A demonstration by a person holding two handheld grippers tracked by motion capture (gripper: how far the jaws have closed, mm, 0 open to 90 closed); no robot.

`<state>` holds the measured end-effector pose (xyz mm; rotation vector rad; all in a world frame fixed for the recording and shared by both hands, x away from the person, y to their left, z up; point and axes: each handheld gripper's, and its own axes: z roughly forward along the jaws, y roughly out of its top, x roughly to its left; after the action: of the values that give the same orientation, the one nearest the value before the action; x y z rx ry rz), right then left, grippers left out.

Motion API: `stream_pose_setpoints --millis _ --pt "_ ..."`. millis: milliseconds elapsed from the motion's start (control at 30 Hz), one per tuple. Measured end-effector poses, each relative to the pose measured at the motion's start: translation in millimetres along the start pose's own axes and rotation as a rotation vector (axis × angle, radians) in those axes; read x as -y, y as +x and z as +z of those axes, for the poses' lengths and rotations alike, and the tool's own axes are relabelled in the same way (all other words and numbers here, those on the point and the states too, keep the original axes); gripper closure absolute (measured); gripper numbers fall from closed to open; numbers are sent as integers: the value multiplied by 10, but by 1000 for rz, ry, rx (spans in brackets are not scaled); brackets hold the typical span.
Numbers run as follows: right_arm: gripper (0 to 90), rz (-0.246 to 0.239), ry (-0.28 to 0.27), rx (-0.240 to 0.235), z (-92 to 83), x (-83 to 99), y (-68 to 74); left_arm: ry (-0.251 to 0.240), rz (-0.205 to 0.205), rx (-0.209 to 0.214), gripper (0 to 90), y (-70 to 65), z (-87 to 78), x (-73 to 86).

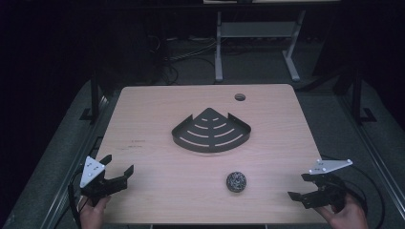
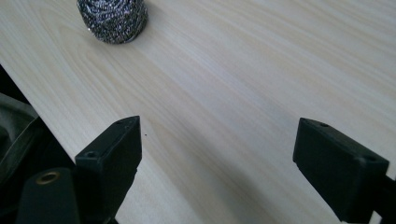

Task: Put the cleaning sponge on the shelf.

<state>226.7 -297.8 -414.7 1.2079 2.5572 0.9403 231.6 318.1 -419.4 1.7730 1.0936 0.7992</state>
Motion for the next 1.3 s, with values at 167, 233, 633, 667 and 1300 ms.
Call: stream_pose_setpoints --millis 167,233,633,667,1300 --pt "148 -32 -5 -6 39 -117 24 3 3 3 132 -9 2 4" --pt "148 -37 -2 -9 56 -138 29 3 2 7 132 -10 5 9" --pt "148 -84 21 -38 161 -325 109 4 3 8 132 -8 8 3" --pt "146 -86 23 -36 163 -332 111 6 4 8 133 -6 9 3" --pt "145 -129 57 -62 271 -500 174 8 2 6 133 -2 15 8"
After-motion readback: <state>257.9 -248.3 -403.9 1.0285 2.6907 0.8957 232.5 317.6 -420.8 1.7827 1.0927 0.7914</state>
